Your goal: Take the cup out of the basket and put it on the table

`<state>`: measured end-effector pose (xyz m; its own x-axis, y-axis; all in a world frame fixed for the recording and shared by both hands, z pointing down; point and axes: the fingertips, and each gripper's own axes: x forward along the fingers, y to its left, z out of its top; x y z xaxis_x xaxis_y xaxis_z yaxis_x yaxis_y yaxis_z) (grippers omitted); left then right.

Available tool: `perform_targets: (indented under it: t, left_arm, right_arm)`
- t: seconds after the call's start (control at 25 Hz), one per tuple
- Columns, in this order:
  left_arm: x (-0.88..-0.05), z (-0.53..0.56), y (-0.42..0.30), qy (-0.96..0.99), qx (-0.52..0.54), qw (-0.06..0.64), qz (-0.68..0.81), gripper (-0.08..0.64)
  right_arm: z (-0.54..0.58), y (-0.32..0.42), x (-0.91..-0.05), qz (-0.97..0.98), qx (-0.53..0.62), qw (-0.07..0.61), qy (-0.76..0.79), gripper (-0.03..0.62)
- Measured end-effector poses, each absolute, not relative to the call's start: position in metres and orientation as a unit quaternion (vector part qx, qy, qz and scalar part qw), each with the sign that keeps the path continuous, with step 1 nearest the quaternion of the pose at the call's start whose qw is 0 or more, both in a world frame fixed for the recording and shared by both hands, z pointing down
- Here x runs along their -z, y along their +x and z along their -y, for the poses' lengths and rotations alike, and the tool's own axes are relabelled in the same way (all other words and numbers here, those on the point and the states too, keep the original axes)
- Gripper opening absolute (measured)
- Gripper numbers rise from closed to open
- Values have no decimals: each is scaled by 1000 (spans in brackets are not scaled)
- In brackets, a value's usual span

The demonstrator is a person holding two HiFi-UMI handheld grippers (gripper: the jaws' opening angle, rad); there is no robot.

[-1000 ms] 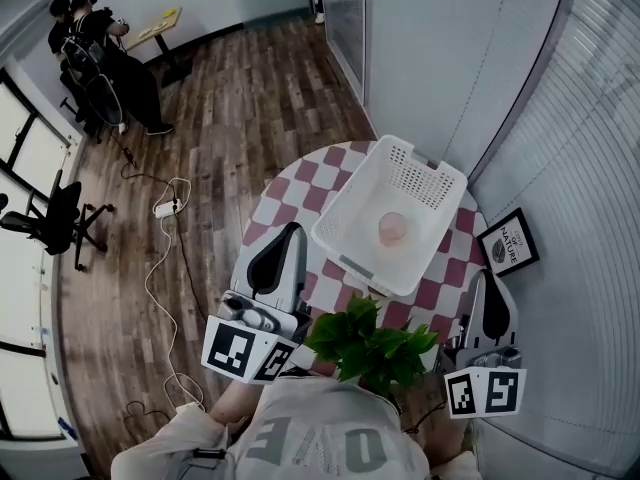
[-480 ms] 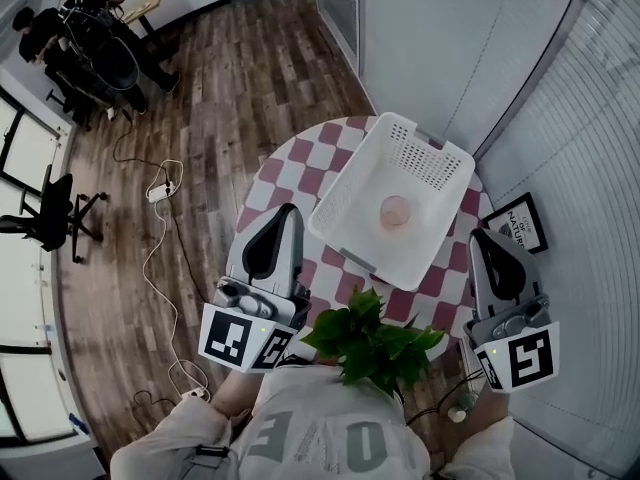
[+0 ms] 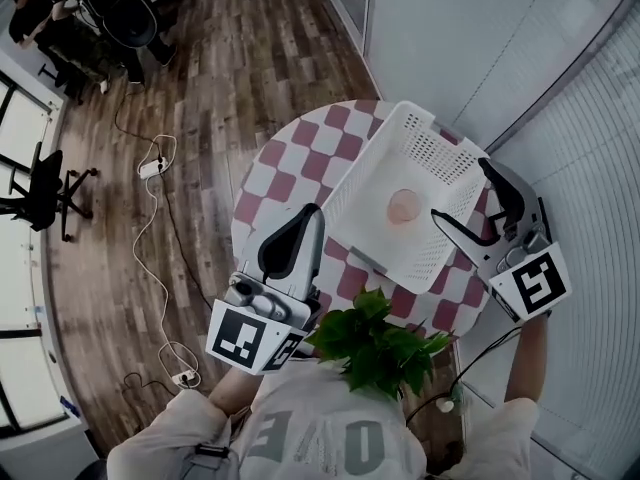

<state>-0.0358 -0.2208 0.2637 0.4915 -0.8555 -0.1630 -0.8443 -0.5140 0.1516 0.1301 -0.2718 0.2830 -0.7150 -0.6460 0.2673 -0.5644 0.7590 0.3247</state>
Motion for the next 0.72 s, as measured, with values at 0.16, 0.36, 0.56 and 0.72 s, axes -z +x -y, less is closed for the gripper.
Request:
perform_targets:
  t: [0.16,0.36,0.56,0.72]
  left_arm:
    - [-278,229,-43,862,105,41,494,5]
    - [-291,238,-52,857,104,49,502,5]
    - [-306,248,-57,848,88,54,520,5]
    - [-317,265,-61,846,79,58,525,5]
  right_arm:
    - [308,124,-328,917,77,278,276,380]
    - [338,117,-399,890,36,411,193,377]
    - [352,107,-444,863,32,487,133,362]
    - [366,108,-492,840,0,536,84,362]
